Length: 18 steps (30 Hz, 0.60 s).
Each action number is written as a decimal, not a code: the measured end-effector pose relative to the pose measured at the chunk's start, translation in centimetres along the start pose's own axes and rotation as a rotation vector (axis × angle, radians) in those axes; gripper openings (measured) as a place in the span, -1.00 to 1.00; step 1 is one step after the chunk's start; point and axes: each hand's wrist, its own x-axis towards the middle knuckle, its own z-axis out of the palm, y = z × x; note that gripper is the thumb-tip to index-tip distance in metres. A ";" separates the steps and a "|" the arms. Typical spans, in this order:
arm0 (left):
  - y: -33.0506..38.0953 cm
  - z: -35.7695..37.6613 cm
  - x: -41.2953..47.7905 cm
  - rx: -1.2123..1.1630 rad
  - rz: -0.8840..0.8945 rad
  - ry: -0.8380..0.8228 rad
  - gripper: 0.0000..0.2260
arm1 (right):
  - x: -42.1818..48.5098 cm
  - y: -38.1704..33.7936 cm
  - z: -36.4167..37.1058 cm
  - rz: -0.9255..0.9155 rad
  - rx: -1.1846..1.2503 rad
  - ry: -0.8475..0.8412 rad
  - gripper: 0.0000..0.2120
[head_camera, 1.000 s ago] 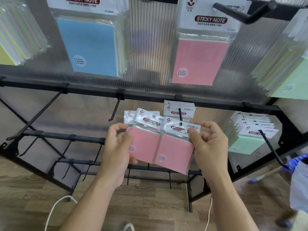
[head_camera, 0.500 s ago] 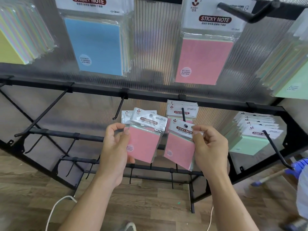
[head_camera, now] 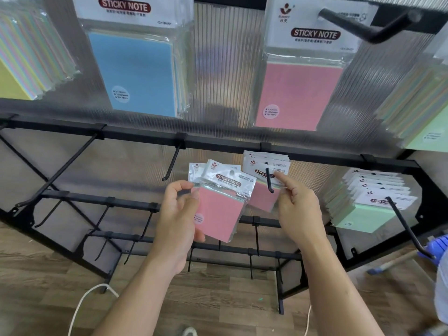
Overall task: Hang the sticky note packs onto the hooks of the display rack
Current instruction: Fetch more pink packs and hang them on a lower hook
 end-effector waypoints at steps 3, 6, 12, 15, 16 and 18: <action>0.5 0.3 -0.1 -0.015 0.008 -0.046 -0.94 | 0.3 -0.1 -0.1 0.003 -0.019 -0.056 -0.59; 1.0 0.8 -0.3 -0.045 0.026 -0.086 -0.95 | 0.0 -0.4 -0.3 -0.048 -0.022 0.068 -0.68; 1.4 1.8 -0.2 -0.053 0.051 -0.124 -0.95 | -2.2 -3.4 -1.1 -0.125 0.412 0.105 -0.80; 1.2 2.4 -0.4 -0.025 0.059 -0.161 -0.96 | -2.6 -3.7 -1.1 -0.078 0.478 0.038 -0.88; 1.1 2.5 -0.6 -0.014 0.058 -0.173 -0.95 | -2.6 -3.6 -1.1 -0.058 0.496 0.051 -0.89; 0.8 2.6 -0.8 -0.002 0.050 -0.194 -0.93 | -2.8 -3.2 -1.1 -0.025 0.535 0.076 -0.88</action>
